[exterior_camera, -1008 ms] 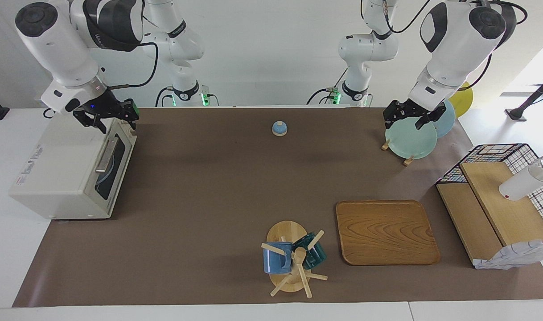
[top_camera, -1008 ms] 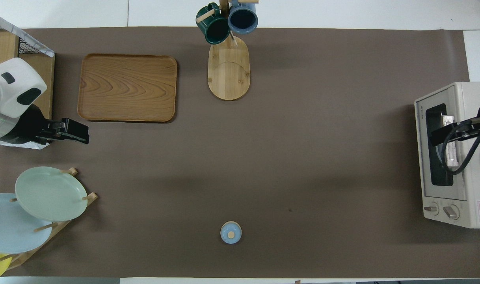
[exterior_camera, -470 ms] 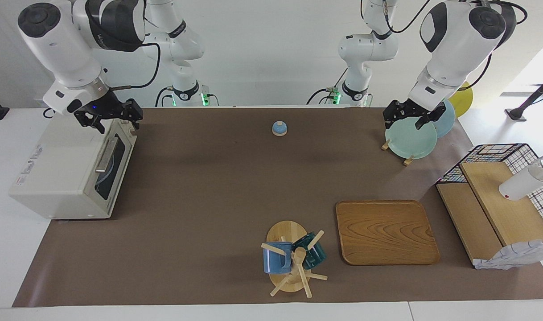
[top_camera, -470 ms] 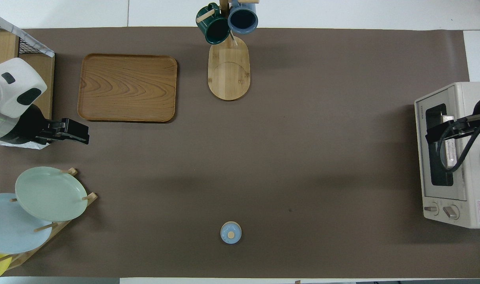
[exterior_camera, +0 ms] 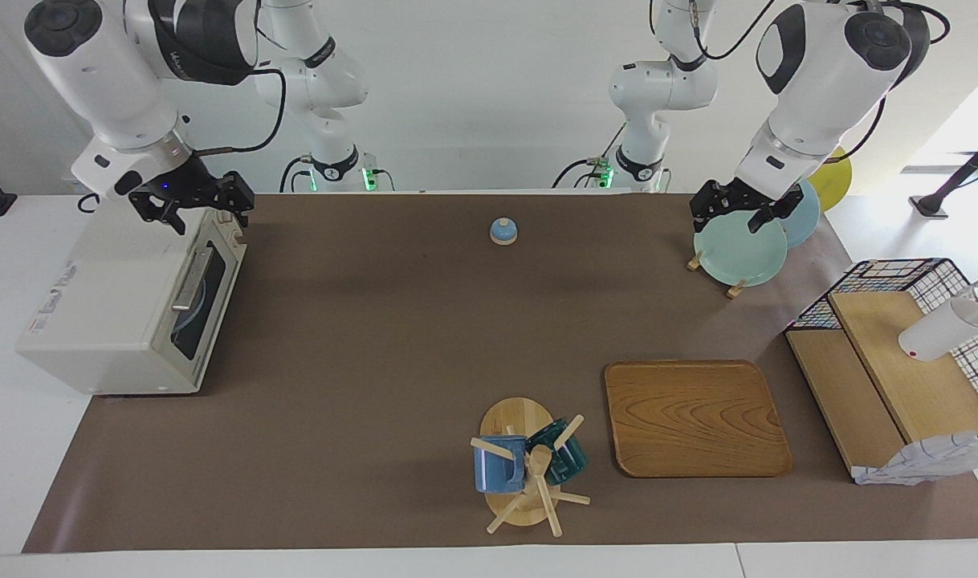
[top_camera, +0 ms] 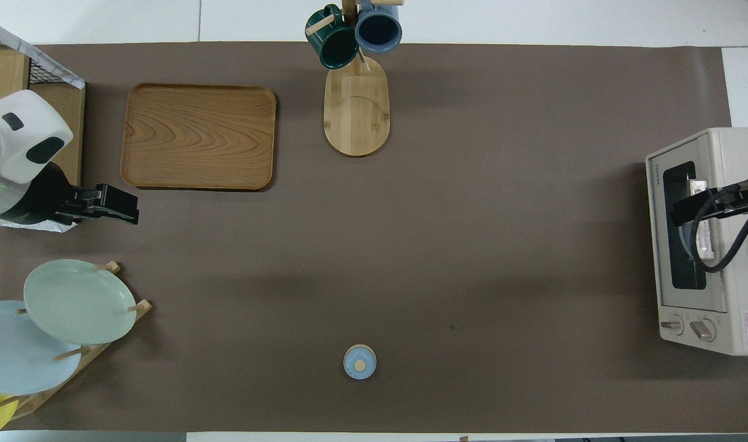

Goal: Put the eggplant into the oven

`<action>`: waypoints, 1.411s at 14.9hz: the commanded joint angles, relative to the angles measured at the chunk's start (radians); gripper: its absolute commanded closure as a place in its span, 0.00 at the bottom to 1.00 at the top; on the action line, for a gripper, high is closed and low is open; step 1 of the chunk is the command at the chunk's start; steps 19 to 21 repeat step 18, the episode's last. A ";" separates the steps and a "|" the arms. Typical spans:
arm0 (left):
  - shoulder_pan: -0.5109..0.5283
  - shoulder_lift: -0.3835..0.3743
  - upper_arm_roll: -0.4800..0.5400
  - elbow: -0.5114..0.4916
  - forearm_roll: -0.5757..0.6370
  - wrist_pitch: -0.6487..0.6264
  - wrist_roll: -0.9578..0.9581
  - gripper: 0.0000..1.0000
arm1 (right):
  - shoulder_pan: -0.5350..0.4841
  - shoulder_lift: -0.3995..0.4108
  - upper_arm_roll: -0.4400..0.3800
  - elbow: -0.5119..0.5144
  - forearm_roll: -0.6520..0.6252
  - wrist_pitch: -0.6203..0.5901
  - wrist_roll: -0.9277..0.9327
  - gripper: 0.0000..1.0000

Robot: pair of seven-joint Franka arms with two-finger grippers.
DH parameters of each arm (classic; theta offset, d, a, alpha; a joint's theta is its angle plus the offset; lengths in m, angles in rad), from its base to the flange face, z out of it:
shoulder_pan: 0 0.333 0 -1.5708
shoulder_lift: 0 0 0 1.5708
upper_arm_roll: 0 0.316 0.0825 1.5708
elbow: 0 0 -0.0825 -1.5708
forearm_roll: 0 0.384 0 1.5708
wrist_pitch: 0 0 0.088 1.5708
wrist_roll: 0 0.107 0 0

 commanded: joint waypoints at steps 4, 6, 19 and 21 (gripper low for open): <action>0.011 -0.014 -0.001 -0.006 -0.010 -0.006 0.015 0.00 | -0.007 -0.013 -0.003 0.003 0.029 -0.007 0.020 0.00; 0.011 -0.014 -0.001 -0.006 -0.010 -0.004 0.015 0.00 | -0.005 -0.015 -0.001 0.005 0.032 -0.006 0.020 0.00; 0.011 -0.014 -0.001 -0.006 -0.010 -0.004 0.015 0.00 | -0.007 -0.013 -0.001 0.012 0.045 -0.001 0.025 0.00; 0.011 -0.014 -0.001 -0.006 -0.010 -0.004 0.015 0.00 | -0.007 -0.013 -0.001 0.012 0.045 -0.001 0.025 0.00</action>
